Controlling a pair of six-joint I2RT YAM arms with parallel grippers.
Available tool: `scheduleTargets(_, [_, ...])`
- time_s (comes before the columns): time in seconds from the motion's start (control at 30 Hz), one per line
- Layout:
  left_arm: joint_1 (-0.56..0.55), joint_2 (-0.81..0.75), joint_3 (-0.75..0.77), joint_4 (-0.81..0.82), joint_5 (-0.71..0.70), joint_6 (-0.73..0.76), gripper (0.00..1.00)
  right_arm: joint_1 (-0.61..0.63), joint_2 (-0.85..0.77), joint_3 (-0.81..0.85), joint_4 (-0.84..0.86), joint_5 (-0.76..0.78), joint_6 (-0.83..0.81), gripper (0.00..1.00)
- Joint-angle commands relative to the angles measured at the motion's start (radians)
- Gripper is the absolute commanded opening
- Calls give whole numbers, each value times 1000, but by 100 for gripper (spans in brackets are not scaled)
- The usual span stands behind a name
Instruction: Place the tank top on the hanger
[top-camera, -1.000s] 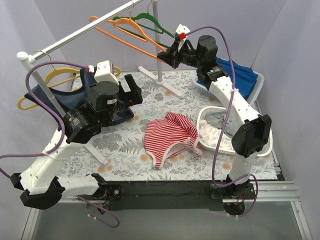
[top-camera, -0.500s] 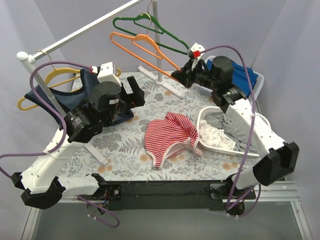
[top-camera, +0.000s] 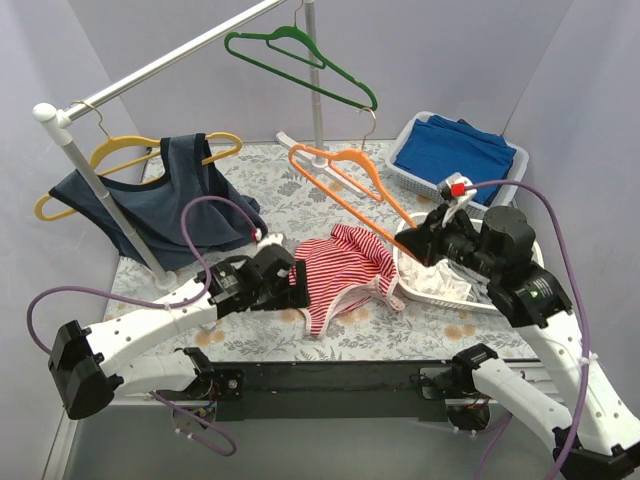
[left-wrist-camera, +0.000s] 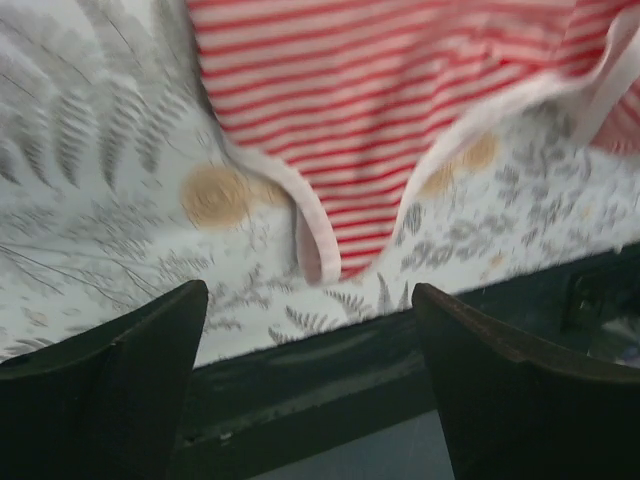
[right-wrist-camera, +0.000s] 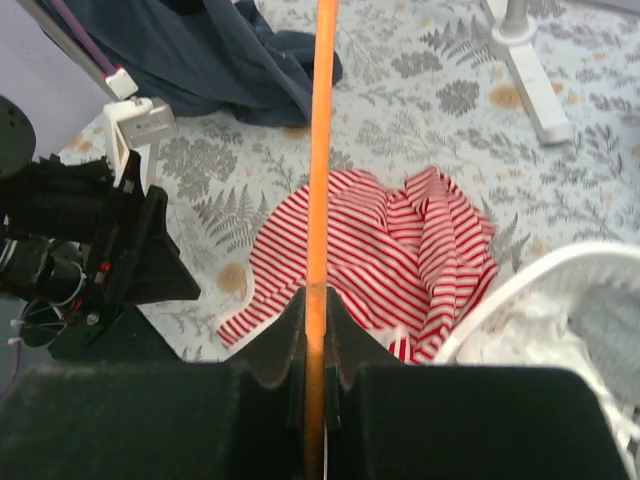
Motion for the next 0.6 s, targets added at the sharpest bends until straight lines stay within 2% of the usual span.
scheduleTargets(0.0, [-145,-63,-88,108,71,-131,81,2,-93,7,-194,59,52,1])
scheduleTargets(0.2, [-271,11,-128,157,18,-188,75,2,-164,-38,-289,43,99,1])
scheduleTargets(0.37, [-291,136,-95,199,-30,-148,70,2,-213,-68,-354,77,110,1])
scheduleTargets(0.57, [-301,228,-39,143,-154,-137,63,2,-237,-69,-384,97,119,1])
